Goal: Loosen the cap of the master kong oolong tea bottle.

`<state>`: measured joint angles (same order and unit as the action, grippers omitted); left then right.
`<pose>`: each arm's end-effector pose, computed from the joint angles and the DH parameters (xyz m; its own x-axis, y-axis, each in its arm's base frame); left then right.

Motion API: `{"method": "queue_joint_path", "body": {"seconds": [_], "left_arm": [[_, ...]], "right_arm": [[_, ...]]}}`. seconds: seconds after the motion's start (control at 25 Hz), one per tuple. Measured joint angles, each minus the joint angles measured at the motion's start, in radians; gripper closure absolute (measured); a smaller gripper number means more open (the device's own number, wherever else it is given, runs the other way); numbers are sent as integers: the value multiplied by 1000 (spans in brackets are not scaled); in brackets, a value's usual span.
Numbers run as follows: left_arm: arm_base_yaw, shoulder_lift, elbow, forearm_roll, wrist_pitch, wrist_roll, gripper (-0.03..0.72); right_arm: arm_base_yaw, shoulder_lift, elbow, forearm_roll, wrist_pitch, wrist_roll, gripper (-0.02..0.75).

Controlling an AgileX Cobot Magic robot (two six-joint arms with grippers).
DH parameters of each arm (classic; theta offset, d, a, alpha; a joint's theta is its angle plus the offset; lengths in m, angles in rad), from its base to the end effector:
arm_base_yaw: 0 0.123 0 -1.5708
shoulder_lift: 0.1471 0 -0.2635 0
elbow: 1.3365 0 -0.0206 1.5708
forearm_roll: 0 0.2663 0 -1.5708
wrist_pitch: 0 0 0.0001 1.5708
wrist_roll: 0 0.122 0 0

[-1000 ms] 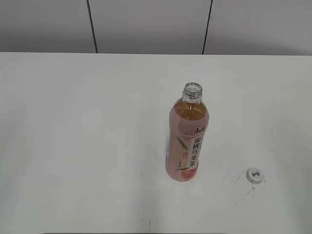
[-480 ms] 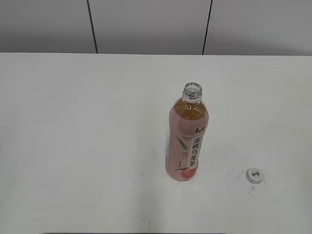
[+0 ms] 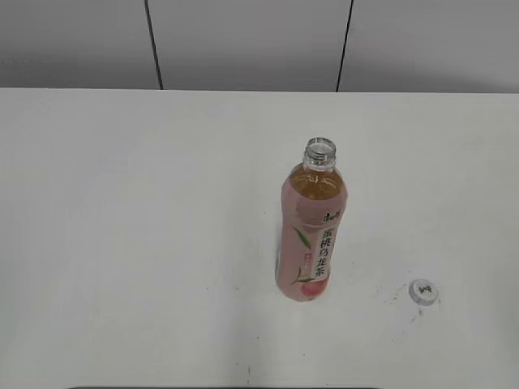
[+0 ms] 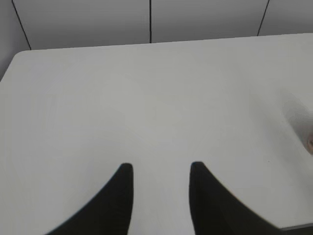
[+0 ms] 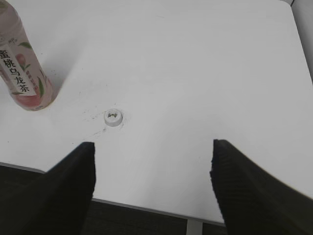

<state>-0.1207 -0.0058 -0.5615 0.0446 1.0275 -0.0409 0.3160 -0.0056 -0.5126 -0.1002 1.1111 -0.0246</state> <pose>0.0516 -0.0016 0.2941 -0.3628 0.0261 -0.9315 0.0786 0.9969 -0.0027 0.0535 0.0060 0.2699 -0.4414 -0.2168 -0.8707 -0.2660 0.9584 -0.1037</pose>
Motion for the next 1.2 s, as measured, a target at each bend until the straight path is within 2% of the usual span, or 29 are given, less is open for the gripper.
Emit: {"method": "queue_joint_path", "body": {"seconds": [0.76,0.84,1.0,1.2], "left_arm": [[0,0,0,-19,-1,20,449],[12,0,0,-19,-1,20,449],[63,0,0,-20,-1,20,449],[80,0,0,-20,-1,20,449]], "right_arm": [[-2,-1,0,1,-6,-5,183],[-34,-1,0,2,-6,-5,183],[-166,-1,0,2,-7,-6,183],[-184,-1,0,2,-7,-6,183]]}}
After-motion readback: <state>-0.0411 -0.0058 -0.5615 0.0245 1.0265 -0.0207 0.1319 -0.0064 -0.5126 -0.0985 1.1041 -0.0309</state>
